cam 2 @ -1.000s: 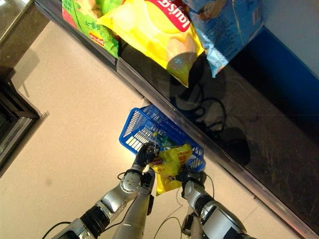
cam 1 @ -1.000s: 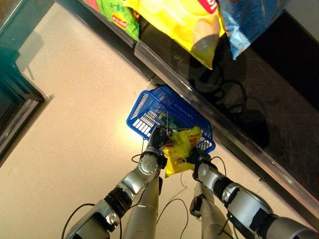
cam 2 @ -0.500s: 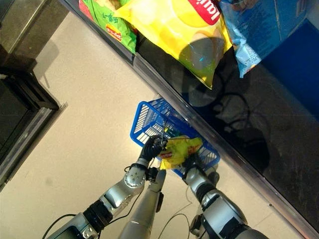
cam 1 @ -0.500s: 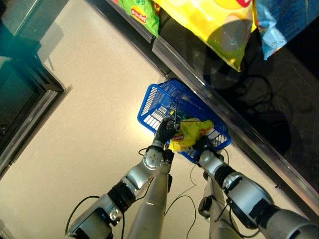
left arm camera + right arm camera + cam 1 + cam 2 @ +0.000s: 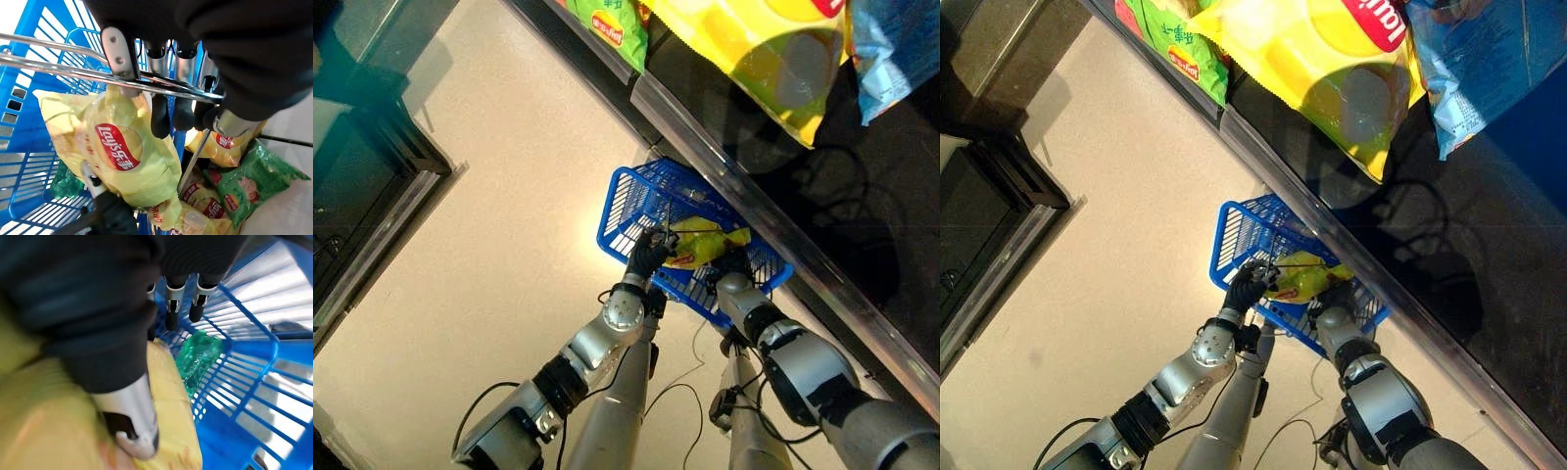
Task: Pick up the snacks into the basket
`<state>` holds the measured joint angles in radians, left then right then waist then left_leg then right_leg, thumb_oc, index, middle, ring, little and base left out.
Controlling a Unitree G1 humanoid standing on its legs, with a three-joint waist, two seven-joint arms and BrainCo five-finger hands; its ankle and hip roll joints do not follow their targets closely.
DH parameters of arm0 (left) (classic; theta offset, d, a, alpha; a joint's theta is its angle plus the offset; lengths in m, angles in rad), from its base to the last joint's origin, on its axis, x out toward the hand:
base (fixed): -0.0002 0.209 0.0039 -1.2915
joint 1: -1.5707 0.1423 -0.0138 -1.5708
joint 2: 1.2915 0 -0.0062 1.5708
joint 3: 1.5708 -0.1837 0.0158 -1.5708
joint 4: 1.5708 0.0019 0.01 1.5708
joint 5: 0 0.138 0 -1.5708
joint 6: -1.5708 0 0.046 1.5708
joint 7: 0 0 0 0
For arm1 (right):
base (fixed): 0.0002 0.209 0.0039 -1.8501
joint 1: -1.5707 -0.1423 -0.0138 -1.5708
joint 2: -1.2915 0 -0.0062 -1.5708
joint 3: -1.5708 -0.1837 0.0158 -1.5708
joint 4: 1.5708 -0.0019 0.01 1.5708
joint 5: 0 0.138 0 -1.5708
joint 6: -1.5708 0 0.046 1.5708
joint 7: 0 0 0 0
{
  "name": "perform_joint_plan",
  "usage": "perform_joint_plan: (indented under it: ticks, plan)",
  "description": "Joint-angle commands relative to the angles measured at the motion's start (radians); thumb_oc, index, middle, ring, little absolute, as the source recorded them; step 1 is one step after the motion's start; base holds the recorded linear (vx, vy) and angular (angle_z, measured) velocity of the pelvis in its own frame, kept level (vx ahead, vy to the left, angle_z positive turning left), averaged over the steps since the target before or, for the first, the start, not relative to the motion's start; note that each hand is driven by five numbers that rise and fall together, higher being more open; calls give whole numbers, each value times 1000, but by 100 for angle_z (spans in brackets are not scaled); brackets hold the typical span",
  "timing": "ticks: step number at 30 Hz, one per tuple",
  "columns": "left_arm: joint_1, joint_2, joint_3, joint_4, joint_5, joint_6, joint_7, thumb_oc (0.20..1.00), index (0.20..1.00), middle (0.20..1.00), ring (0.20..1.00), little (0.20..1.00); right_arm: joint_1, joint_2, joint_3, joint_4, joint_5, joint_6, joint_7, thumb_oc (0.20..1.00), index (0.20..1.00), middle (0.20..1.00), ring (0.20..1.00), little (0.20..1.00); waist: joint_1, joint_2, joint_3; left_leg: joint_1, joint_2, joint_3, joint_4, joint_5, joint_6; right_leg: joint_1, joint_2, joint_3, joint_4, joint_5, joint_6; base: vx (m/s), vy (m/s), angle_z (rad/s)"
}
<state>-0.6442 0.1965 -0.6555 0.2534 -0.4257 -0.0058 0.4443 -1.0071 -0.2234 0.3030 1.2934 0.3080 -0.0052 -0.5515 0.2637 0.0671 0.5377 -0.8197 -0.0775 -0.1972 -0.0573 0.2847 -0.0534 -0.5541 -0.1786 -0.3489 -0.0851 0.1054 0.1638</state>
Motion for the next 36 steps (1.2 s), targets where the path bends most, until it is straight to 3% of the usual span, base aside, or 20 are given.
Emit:
perform_joint_plan:
  ticks: [1, 3, 9, 16, 23, 30, 34, 36]
  plan:
    - [-20, -107, -70, -179, -34, -88, -39, 200, 200, 200, 200, 200, -62, -117, 86, -10, -216, 15, -8, 1000, 1000, 1000, 1000, 1000, 5, 95, -18, 31, 21, 90, -9, -79, -27, -62, -57, 64, 71, 43, 34, 0, 0, 0]
    - [-31, -105, -65, -194, -28, -94, -60, 200, 200, 200, 200, 200, -57, -107, 168, 37, -336, 53, 93, 1000, 1000, 1000, 1000, 1000, 2, 90, -18, 27, 19, 91, 0, -78, -26, -65, -55, 62, 77, 46, 32, 0, 0, 0]
    - [-14, -106, -33, -164, -2, -93, -63, 200, 200, 200, 200, 200, 24, -43, 219, 38, -437, 75, 145, 1000, 1000, 1000, 1000, 1000, -16, 73, -18, 54, 23, 99, 11, -83, -23, -49, -53, 68, 92, 42, 27, -22, 9, -1]
    - [53, -76, 41, -17, 56, -76, -29, 200, 200, 200, 200, 200, 250, 68, 207, -36, -445, 52, 148, 1000, 1000, 1000, 1000, 1000, -69, 23, -18, 181, 43, 124, 8, -95, -13, 39, -39, 86, 121, 21, 18, -37, -2, -4]
    - [133, -23, 143, 226, 140, -45, -19, 200, 200, 200, 200, 200, 456, 45, 157, -87, -392, 28, 183, 1000, 1000, 1000, 1000, 1000, -125, -30, -18, 361, 61, 147, -9, -111, -2, 181, -27, 94, 132, 0, 14, -6, -24, -17]
    - [187, 52, 288, 544, 364, 48, 39, 200, 200, 200, 200, 200, 664, 2, 68, -371, -335, -12, 182, 1000, 1000, 1000, 1000, 1000, -204, -112, -19, 581, 89, 197, -14, -148, 10, 353, 3, 149, 141, -27, 5, 32, -45, -25]
    - [270, 40, 374, 870, 466, 85, -24, 200, 200, 200, 200, 200, 805, 11, -20, -367, -286, -30, 223, 1000, 1000, 1000, 1000, 1000, -250, -135, -151, 659, 105, 224, -27, -174, 11, 403, 31, 186, 136, -49, -5, 155, -55, -27]
    - [301, 35, 395, 908, 480, 89, -39, 200, 200, 200, 200, 200, 827, 13, -38, -336, -293, -26, 226, 1000, 1000, 1000, 1000, 1000, -255, -132, -178, 675, 109, 228, -30, -180, 10, 417, 34, 192, 134, -53, -5, 145, -35, -34]
